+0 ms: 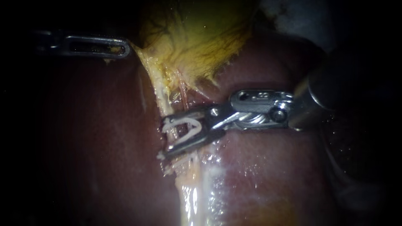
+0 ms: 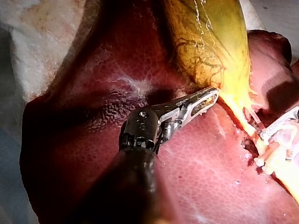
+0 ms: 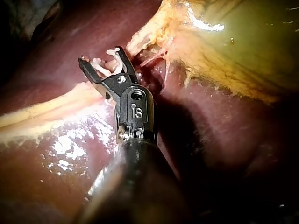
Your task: Clipping third clip left tube
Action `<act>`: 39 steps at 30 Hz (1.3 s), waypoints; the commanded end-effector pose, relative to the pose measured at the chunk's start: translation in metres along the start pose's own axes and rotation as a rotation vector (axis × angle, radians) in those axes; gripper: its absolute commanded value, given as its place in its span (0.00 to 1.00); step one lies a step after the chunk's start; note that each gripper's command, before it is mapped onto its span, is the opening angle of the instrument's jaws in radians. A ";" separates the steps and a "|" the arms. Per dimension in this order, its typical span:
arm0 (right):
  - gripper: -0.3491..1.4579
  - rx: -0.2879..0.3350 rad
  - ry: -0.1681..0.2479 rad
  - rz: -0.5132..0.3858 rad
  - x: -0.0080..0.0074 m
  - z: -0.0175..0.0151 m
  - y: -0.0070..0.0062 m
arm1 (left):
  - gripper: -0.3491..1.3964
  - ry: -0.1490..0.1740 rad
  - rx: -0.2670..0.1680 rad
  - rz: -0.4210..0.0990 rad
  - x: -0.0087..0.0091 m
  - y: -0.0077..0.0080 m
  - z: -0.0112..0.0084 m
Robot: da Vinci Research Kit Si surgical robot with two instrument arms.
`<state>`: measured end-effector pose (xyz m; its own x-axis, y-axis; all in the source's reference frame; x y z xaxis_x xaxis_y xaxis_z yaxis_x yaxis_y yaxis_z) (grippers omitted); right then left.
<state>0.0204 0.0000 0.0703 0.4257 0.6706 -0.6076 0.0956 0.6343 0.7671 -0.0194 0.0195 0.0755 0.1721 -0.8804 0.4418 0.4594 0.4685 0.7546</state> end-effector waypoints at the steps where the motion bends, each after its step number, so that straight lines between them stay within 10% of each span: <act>1: 0.47 0.002 -0.002 0.003 -0.0002 -0.0002 0.0001 | 0.00 0.000 0.000 0.000 0.0000 0.0000 0.0000; 26: 0.47 0.003 0.011 0.148 -0.0067 0.0013 0.0068 | 0.00 0.000 0.000 0.001 0.0001 0.0000 0.0000; 39: 0.47 0.217 0.182 0.279 -0.0059 0.0047 0.0062 | 0.00 0.000 0.000 0.001 0.0001 0.0000 0.0000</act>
<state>0.0229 -0.0020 0.0795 0.2885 0.8830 -0.3703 0.2157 0.3169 0.9236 -0.0194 0.0194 0.0756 0.1724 -0.8801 0.4423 0.4593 0.4691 0.7544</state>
